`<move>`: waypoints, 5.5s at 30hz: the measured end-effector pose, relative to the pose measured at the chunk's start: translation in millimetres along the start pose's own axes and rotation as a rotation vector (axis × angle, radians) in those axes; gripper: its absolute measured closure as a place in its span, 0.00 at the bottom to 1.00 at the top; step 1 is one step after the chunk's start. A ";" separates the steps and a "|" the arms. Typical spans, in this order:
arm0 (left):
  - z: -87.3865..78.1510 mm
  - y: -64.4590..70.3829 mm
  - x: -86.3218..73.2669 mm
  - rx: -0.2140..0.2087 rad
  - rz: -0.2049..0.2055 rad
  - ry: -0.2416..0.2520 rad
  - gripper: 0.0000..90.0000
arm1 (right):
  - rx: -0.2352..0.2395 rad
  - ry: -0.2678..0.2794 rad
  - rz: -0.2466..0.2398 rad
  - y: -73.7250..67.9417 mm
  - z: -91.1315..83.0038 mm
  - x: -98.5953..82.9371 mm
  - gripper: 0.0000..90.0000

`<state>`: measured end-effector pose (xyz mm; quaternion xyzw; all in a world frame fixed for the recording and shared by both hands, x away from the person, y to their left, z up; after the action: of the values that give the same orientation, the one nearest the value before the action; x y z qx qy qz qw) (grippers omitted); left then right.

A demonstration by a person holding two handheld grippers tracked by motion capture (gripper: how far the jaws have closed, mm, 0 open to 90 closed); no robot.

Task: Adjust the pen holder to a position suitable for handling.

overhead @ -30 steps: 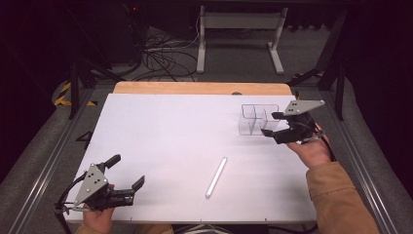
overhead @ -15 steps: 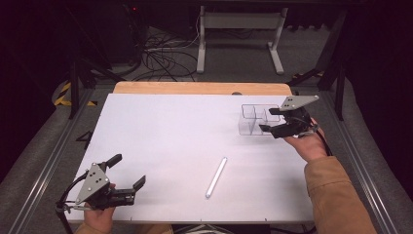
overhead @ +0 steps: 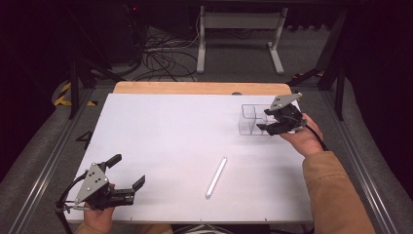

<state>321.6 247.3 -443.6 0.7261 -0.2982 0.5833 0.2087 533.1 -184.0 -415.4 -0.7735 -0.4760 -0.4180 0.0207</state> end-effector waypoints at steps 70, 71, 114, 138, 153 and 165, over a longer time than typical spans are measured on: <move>1.4 -0.5 -2.7 -0.004 -0.014 -0.007 0.03 | 0.071 -0.077 -0.184 -19.9 12.9 14.8 0.97; 1.3 -0.4 -2.7 -0.003 -0.016 -0.006 0.03 | 0.070 -0.064 -0.195 -23.3 9.6 22.3 0.97; 2.7 0.1 -4.0 -0.025 -0.027 -0.007 0.03 | 0.365 -0.030 -0.324 -161.2 51.3 109.0 0.97; 6.6 0.8 -3.7 -0.043 -0.028 -0.014 0.03 | 0.393 -0.073 -0.358 -176.3 64.5 110.6 0.94; 10.2 0.3 -3.0 -0.049 -0.028 -0.015 0.03 | 0.335 0.113 -0.214 -159.8 33.7 129.5 0.36; 10.2 1.4 -2.3 -0.047 -0.033 -0.011 0.03 | 0.276 0.226 -0.101 -141.4 5.1 130.9 0.26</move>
<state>327.7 240.1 -448.3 0.7291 -0.3010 0.5685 0.2335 455.5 -10.4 -383.3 -0.6865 -0.5620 -0.4331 0.1589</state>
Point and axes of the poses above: each handheld gripper's, and its own axes: z roughly forward along the jaws, x roughly out of its top, y roughly to its right, the point moved 7 cm from there along z, roughly forward along the jaws, and after that the axes turned 7 degrees about -x, right-handed, at the moved point
